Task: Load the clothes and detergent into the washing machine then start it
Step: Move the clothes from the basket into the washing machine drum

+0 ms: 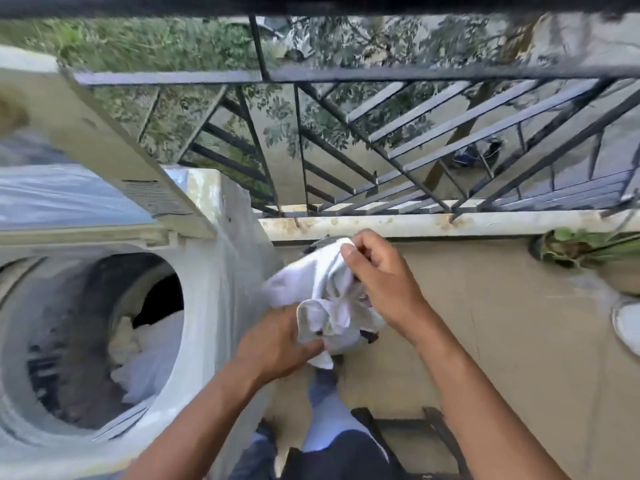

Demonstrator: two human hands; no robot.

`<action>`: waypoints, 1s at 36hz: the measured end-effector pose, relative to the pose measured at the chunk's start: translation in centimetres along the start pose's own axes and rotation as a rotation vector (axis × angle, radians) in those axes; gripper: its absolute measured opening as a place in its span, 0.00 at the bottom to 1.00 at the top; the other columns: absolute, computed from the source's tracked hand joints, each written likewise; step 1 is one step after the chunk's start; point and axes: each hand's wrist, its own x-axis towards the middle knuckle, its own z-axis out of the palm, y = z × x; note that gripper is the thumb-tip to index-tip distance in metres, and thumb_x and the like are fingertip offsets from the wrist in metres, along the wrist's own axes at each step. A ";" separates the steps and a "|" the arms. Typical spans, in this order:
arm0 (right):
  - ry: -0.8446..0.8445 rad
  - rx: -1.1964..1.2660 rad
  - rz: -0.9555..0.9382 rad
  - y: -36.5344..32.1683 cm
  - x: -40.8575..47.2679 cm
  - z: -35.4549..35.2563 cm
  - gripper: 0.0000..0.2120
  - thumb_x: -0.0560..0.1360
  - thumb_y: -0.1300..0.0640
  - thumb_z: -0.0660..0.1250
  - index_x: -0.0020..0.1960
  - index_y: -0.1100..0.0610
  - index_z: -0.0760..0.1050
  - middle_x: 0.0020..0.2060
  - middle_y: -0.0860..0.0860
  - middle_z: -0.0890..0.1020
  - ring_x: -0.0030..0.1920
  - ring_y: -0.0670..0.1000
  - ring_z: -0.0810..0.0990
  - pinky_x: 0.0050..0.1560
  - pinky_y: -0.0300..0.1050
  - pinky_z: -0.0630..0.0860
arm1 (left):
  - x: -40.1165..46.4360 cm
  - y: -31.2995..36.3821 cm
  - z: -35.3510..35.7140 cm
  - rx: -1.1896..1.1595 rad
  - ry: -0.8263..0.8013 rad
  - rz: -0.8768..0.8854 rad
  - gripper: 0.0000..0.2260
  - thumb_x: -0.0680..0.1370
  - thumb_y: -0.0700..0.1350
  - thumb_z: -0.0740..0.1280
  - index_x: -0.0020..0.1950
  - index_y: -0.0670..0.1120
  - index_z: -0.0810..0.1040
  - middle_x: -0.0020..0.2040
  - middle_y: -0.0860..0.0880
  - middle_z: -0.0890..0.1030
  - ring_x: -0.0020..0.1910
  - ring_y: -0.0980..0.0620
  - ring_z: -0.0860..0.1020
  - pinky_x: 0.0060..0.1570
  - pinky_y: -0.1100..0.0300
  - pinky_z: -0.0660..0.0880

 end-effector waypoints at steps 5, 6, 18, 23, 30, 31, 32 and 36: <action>0.156 -0.068 -0.169 -4.9 -2.5 -1.3 0.13 0.84 0.46 0.61 0.47 0.54 0.71 0.34 0.47 0.69 0.36 0.49 0.69 0.40 0.58 0.70 | -3.1 0.2 -5.0 -0.115 0.031 0.158 0.14 0.85 0.47 0.66 0.40 0.59 0.80 0.40 0.60 0.82 0.43 0.59 0.79 0.39 0.72 0.71; 0.205 -0.095 -0.189 -5.3 -2.8 -1.7 0.12 0.84 0.45 0.60 0.47 0.52 0.71 0.34 0.45 0.70 0.36 0.48 0.70 0.40 0.57 0.70 | -3.9 0.3 -6.6 -0.148 0.045 0.193 0.17 0.85 0.45 0.66 0.41 0.63 0.81 0.41 0.63 0.83 0.43 0.64 0.79 0.40 0.73 0.71; 0.335 -0.404 -0.204 -9.8 -7.1 -3.3 0.28 0.66 0.22 0.67 0.51 0.41 0.68 0.39 0.34 0.75 0.38 0.37 0.74 0.37 0.44 0.71 | -11.2 3.0 -19.5 -0.511 0.535 0.396 0.11 0.70 0.49 0.66 0.38 0.62 0.85 0.28 0.61 0.78 0.24 0.64 0.72 0.26 0.68 0.70; 0.174 -0.830 -0.246 -12.0 -9.4 -1.8 0.49 0.51 0.14 0.69 0.68 0.28 0.59 0.64 0.44 0.78 0.60 0.56 0.80 0.51 0.52 0.75 | -13.5 3.6 -21.1 -0.620 0.529 0.541 0.10 0.75 0.41 0.63 0.46 0.44 0.84 0.31 0.50 0.80 0.25 0.54 0.75 0.21 0.65 0.68; 0.298 -1.186 -0.104 -13.7 -9.7 0.3 0.14 0.79 0.39 0.64 0.37 0.42 0.70 0.35 0.45 0.74 0.38 0.56 0.78 0.32 0.45 0.66 | -16.7 2.9 -21.4 -0.620 0.529 0.713 0.09 0.72 0.38 0.62 0.48 0.35 0.76 0.37 0.48 0.76 0.33 0.55 0.74 0.30 0.65 0.70; 0.300 -1.155 -0.119 -14.2 -9.8 0.2 0.13 0.79 0.41 0.62 0.37 0.43 0.70 0.35 0.46 0.75 0.36 0.54 0.77 0.31 0.46 0.66 | -17.0 2.3 -21.4 -0.619 0.527 0.720 0.08 0.72 0.39 0.61 0.48 0.38 0.75 0.38 0.49 0.75 0.35 0.55 0.73 0.31 0.65 0.70; 0.287 -1.091 -0.137 -15.0 -10.1 0.2 0.10 0.77 0.43 0.61 0.39 0.44 0.71 0.34 0.47 0.75 0.35 0.52 0.76 0.31 0.46 0.67 | -17.4 1.5 -21.4 -0.609 0.520 0.717 0.06 0.72 0.40 0.62 0.48 0.42 0.74 0.38 0.51 0.74 0.36 0.56 0.73 0.31 0.65 0.70; 0.232 -0.626 -0.246 -18.3 -11.0 1.2 0.09 0.71 0.63 0.59 0.43 0.52 0.76 0.35 0.51 0.80 0.41 0.58 0.80 0.40 0.54 0.75 | -18.0 -1.8 -21.1 -0.466 0.409 0.710 0.22 0.69 0.47 0.73 0.60 0.45 0.72 0.48 0.52 0.77 0.44 0.57 0.75 0.40 0.63 0.74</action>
